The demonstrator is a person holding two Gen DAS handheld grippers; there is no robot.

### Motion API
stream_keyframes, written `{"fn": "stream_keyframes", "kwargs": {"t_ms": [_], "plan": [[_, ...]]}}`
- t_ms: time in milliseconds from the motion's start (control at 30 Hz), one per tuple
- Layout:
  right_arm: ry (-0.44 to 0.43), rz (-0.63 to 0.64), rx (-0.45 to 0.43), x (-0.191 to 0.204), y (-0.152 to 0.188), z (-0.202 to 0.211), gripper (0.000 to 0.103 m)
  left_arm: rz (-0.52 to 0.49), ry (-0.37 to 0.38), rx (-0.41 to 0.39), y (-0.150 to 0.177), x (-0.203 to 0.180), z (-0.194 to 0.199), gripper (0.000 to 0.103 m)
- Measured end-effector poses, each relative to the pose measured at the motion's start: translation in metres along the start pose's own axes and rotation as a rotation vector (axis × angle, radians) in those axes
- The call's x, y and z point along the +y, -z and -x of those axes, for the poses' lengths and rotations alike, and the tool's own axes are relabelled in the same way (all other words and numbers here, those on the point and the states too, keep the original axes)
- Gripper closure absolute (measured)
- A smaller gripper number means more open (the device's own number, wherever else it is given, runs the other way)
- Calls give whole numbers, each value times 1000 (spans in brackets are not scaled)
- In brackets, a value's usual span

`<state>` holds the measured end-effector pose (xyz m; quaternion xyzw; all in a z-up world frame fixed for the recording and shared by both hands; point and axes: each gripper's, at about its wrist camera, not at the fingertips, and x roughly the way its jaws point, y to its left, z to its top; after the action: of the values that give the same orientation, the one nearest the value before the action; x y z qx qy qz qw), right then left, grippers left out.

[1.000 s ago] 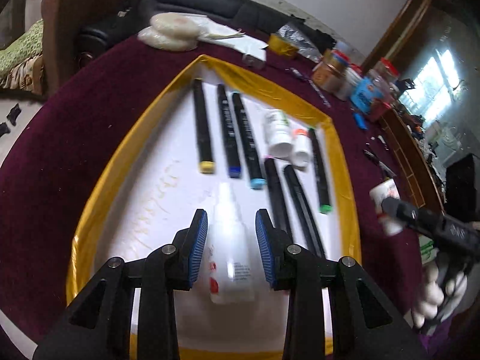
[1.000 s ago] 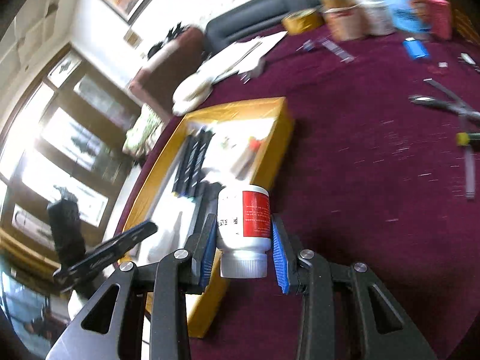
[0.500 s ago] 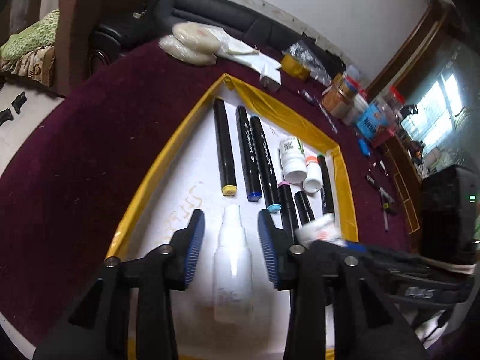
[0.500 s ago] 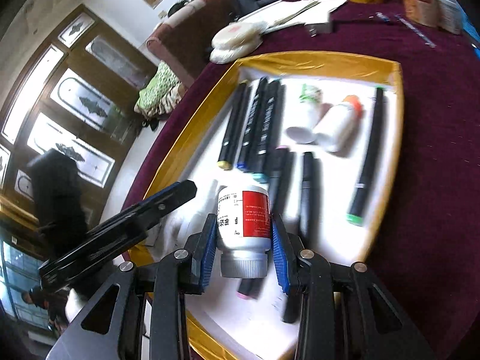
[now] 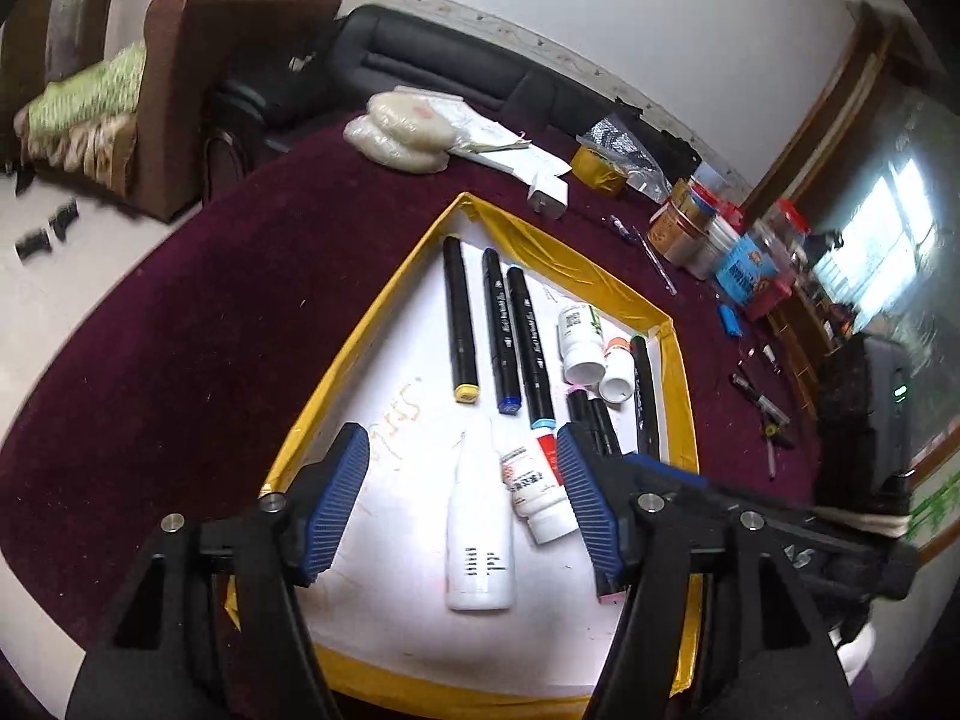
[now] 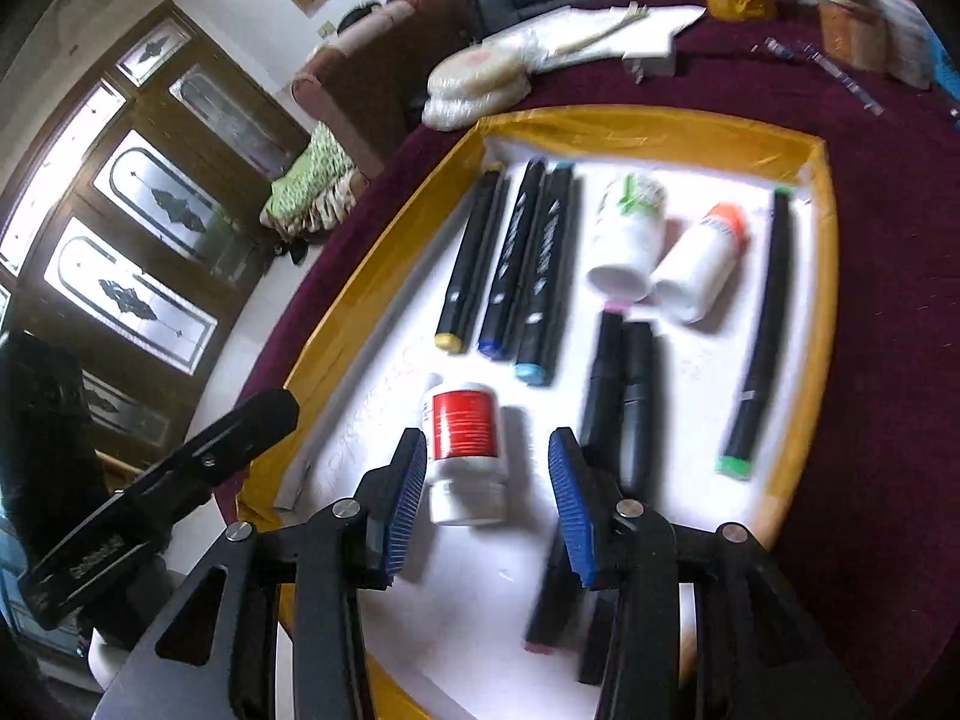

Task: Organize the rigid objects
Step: 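Set dropper bottle in box with left gripper while right gripper sets jar there, then withdraw both open grippers from the box toward the pens on the carpet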

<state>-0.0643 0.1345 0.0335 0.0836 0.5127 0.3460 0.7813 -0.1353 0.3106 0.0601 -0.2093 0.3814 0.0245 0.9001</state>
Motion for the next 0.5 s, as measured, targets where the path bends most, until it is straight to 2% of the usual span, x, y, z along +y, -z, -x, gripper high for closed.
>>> {"fn": "stream_keyframes", "kwargs": {"t_ms": [133,267,500], "plan": [[47,1,-93,-19,4,32,64,-117,-74,-35,5,-32,2,39],[94,-32,-171,-45,9,63,58,-204,-144,-40,11,-59,-5,39],[135,-125,-216,-96,16,92,58,-292,-211,-14,21,-89,-12,39]]}}
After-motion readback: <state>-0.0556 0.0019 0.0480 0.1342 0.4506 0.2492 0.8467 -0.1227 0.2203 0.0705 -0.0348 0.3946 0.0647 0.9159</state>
